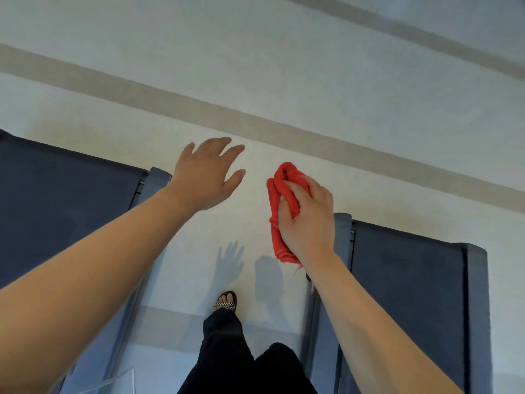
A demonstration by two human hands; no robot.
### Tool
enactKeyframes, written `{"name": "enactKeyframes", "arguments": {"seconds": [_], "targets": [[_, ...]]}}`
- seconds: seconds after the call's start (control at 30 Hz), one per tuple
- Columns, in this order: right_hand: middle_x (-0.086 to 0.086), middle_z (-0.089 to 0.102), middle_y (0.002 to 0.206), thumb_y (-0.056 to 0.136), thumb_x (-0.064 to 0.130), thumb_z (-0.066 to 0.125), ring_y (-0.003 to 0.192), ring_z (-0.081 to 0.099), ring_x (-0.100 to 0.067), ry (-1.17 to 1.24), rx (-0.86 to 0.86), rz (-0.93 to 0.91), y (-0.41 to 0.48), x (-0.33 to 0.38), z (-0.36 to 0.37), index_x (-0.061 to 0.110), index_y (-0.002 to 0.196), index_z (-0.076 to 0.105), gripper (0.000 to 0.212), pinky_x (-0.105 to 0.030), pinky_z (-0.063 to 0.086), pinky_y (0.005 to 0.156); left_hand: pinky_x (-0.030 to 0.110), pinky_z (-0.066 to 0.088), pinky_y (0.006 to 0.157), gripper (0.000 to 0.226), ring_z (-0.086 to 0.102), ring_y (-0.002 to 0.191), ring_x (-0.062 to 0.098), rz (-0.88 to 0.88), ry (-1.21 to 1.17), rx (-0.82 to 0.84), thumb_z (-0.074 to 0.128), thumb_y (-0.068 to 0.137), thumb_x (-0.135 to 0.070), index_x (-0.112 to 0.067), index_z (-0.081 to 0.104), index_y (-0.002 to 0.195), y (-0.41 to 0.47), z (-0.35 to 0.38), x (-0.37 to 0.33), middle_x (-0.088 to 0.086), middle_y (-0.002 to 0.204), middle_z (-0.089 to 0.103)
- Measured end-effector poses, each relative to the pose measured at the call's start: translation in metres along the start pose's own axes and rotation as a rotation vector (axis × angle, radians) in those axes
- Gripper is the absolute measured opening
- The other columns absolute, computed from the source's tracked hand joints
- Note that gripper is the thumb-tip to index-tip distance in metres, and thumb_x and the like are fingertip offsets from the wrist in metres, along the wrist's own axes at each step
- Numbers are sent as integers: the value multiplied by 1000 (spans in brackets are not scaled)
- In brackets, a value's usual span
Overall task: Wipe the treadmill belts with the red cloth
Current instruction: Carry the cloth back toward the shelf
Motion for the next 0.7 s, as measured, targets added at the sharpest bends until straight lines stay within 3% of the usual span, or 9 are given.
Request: {"name": "enactKeyframes", "arguments": {"seconds": [0.17,0.3,0.7], "targets": [[3,49,138,90,32,45,124,42,-23,1,-67,-25,43,56,-95,26,126,58,38,-25,31,96,50,21,111,56,26,140,24,11,-11,-24,33,96,-47,-25,28,146,19,-104,-19,4,153,29],[4,47,140,94,32,48,126,40,-21,4,-120,-63,99,85,-147,28,127,57,35,-30,38,98,50,21,111,55,26,140,22,-12,-17,-77,33,95,-48,-26,29,146,53,-174,-23,3,153,29],[9,44,141,93,29,49,128,34,-17,115,-127,-290,365,151,-193,31,125,59,33,-30,34,101,47,20,113,56,22,141,18,-204,47,-242,29,95,-51,-31,24,147,224,-312,22,-1,154,25]]}}
Point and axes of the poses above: each hand's wrist, its own y-axis towards the middle knuckle, its own z-axis out of the palm, x = y × z, the point moved 3 cm from there along y, towards the middle knuckle
